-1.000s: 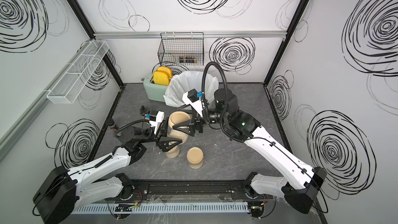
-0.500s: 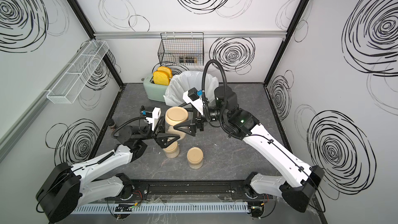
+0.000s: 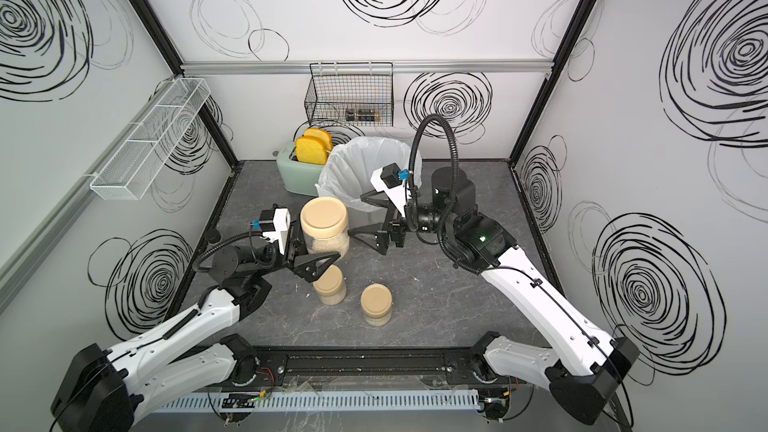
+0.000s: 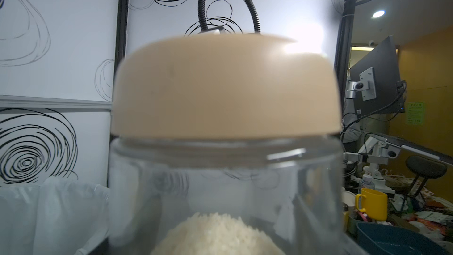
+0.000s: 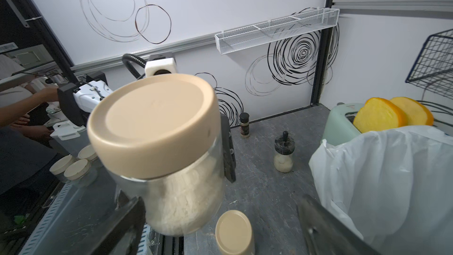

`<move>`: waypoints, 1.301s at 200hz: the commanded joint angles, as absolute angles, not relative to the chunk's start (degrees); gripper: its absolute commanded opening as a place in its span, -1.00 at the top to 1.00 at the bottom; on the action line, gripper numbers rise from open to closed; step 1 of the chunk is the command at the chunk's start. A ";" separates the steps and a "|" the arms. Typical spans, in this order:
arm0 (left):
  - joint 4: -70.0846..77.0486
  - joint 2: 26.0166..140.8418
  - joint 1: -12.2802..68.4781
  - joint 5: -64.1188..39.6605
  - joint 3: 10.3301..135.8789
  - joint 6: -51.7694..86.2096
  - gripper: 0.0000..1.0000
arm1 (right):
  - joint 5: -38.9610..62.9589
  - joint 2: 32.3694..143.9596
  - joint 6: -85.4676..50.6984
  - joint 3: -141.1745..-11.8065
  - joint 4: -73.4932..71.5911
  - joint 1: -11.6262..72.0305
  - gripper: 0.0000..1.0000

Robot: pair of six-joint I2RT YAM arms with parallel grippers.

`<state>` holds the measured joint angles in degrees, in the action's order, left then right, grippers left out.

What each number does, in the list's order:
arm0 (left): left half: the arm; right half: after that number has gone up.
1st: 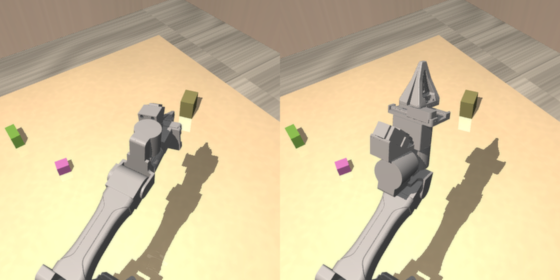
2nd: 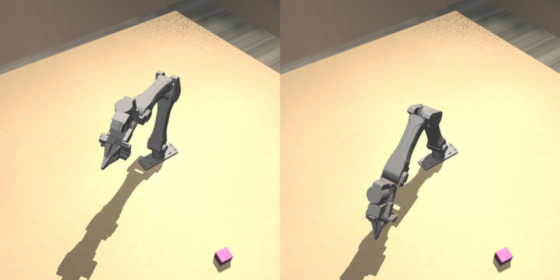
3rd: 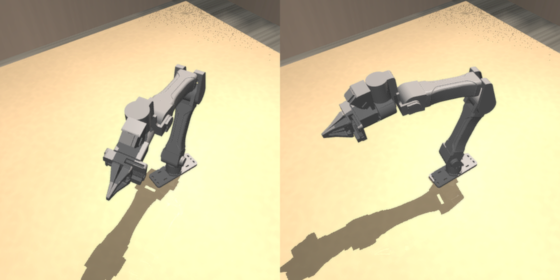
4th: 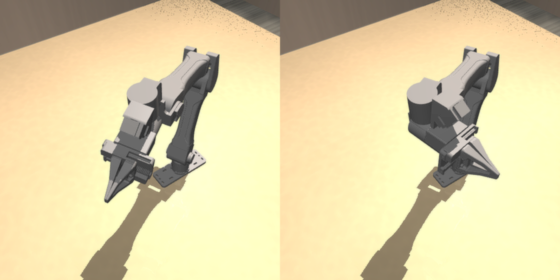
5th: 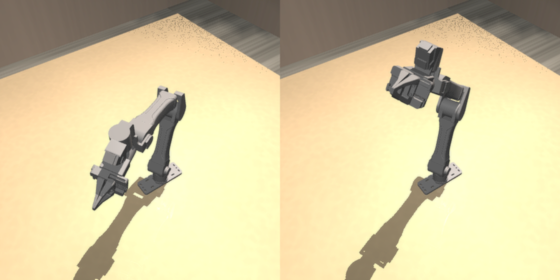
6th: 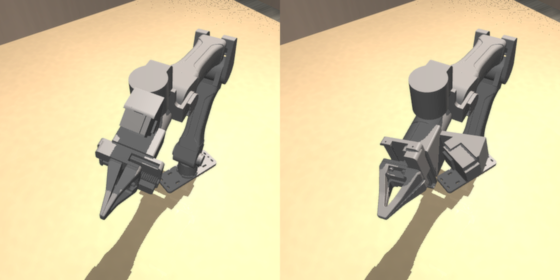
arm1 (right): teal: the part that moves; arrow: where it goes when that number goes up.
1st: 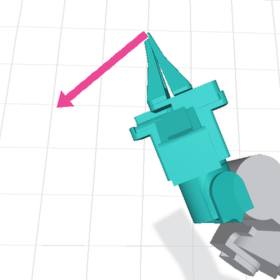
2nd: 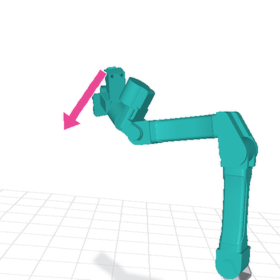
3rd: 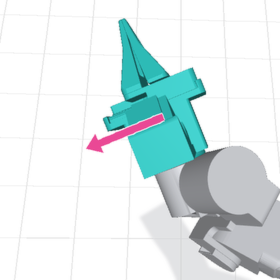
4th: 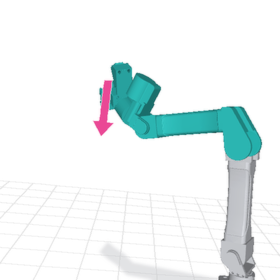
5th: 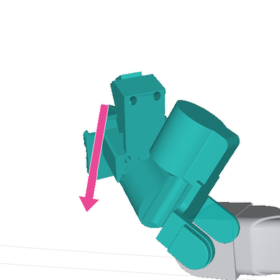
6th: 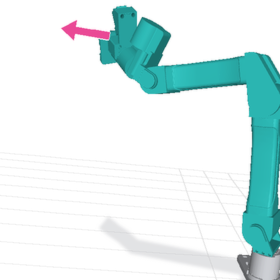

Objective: Empty moldy rice from jars
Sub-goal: Unscrew the lid from the jar.

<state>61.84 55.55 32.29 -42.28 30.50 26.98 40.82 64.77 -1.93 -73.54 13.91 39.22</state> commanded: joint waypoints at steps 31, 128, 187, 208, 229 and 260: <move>46.26 50.13 32.12 -26.44 33.30 8.61 -0.08 | 35.48 61.88 -3.52 -72.50 17.32 38.89 -0.96; 39.87 50.54 42.30 -1.54 32.74 -7.24 -0.08 | 20.08 64.54 -8.89 -72.75 13.05 44.80 -0.96; 44.45 52.91 46.40 2.09 32.01 -8.86 -0.11 | 12.62 67.66 -11.16 -72.60 10.44 49.55 -0.96; 45.17 53.41 46.84 2.15 31.93 -8.72 -0.11 | 12.36 68.15 -11.59 -72.59 10.29 50.00 -0.96; 45.76 53.91 47.20 2.17 31.85 -8.70 -0.11 | 12.83 68.71 -11.78 -72.51 9.89 50.29 -0.96; 46.48 54.26 47.65 1.34 31.85 -8.74 -0.12 | 12.71 69.40 -12.08 -72.47 9.51 50.54 -0.97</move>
<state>35.97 54.81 47.07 1.39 30.50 -7.55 13.43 68.82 -11.57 -72.58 11.73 50.02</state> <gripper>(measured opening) 0.894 0.980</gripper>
